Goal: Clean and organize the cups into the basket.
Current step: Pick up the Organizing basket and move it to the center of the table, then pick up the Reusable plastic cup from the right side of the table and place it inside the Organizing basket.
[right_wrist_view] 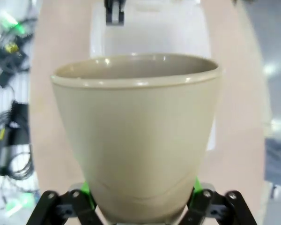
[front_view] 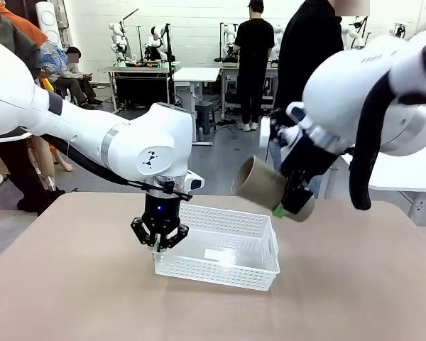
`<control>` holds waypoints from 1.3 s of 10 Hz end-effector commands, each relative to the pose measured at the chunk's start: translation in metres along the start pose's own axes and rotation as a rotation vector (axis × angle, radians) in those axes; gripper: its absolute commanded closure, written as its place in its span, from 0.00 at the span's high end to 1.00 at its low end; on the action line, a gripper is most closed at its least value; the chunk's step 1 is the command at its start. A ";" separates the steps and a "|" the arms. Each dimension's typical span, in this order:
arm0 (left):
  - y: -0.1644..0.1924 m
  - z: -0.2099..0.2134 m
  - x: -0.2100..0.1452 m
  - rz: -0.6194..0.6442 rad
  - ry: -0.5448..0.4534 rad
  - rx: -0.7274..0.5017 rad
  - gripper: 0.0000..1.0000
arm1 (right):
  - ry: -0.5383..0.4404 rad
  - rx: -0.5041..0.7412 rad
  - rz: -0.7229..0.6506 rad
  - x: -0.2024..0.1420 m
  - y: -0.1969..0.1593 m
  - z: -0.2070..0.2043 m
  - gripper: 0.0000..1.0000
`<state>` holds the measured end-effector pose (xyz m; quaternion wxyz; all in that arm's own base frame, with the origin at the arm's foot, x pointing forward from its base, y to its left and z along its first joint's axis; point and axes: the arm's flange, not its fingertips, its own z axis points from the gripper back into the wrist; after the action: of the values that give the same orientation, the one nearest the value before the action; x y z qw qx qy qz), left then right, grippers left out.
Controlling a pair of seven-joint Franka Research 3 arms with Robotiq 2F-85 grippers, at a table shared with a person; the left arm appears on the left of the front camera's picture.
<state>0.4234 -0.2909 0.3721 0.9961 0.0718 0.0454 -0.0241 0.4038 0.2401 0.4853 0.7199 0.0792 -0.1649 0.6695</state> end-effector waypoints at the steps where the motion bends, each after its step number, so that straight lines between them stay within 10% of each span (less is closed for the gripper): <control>1: 0.000 -0.002 0.000 -0.012 0.000 0.007 0.00 | 0.178 0.074 -0.002 0.023 -0.009 -0.012 0.81; 13: 0.000 -0.002 0.000 -0.012 0.000 0.007 0.00 | 0.220 0.120 0.018 0.037 -0.007 -0.042 0.81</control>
<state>0.4234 -0.2909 0.3722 0.9961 0.0718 0.0453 -0.0241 0.4176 0.2889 0.4594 0.7207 0.0469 -0.0454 0.6901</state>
